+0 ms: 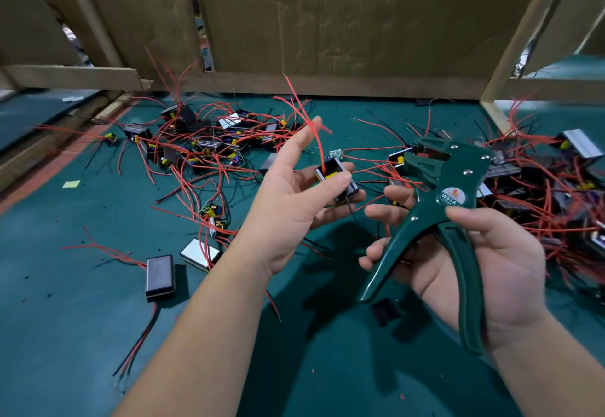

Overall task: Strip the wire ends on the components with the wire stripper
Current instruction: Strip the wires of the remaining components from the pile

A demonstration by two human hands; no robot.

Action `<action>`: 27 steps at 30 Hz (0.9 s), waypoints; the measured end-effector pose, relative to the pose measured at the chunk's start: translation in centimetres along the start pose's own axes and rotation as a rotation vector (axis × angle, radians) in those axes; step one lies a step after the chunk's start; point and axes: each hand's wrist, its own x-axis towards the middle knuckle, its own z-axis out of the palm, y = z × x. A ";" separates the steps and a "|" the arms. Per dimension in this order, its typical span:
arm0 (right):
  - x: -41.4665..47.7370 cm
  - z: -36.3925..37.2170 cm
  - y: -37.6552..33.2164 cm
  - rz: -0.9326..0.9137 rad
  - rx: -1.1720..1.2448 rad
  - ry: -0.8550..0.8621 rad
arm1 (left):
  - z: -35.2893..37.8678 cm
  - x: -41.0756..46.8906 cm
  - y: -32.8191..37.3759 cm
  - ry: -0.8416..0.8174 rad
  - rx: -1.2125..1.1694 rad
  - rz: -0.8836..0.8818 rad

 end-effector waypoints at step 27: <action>0.1 -0.2 -0.1 -0.014 0.016 0.026 | -2.2 0.6 1.8 0.139 -0.188 0.139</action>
